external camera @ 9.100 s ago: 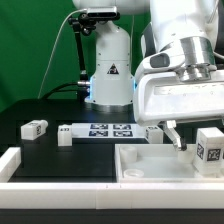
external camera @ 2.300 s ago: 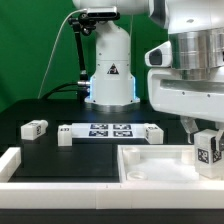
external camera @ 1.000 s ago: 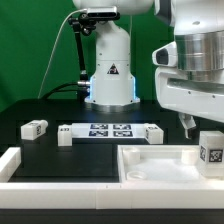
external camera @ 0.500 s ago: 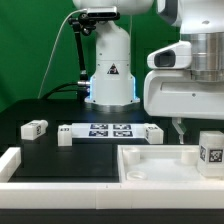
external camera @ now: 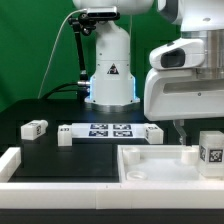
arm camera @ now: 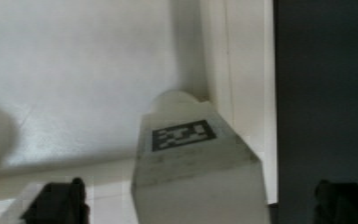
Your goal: Assemble one leg
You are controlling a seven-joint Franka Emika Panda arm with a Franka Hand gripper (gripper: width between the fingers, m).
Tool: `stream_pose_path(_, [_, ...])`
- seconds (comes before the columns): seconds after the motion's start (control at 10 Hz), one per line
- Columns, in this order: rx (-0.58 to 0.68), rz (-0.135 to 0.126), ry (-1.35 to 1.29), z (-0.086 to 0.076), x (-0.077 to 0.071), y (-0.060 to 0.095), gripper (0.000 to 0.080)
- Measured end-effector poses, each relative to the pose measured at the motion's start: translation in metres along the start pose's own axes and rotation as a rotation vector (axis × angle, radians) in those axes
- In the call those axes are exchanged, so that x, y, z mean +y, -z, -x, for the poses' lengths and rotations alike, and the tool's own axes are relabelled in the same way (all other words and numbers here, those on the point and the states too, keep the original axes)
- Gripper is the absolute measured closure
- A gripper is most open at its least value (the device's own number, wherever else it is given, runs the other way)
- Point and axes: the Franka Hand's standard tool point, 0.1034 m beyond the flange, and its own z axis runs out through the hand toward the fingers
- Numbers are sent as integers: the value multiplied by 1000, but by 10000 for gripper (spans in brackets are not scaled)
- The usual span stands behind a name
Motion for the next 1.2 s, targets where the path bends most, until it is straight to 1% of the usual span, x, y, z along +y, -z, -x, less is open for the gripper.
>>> stream_pose_path(0.2, [0,0,0,0,0,0,419])
stream_pose_path(0.3, [-1,2,-2,0,2,0,507])
stream_pose_path(0.6, [-1,2,-39,0,3,0,506])
stream_pose_path(0.7, [-1,-12,-98,0,4,0,506])
stream_pose_path(0.8, [4,-33,-274,-1,5,-1,506])
stream_pose_path(0.9, [10,-44,-420,-1,6,-1,506])
stream_pose_path(1.2, [4,-51,-752,0,5,-2,506])
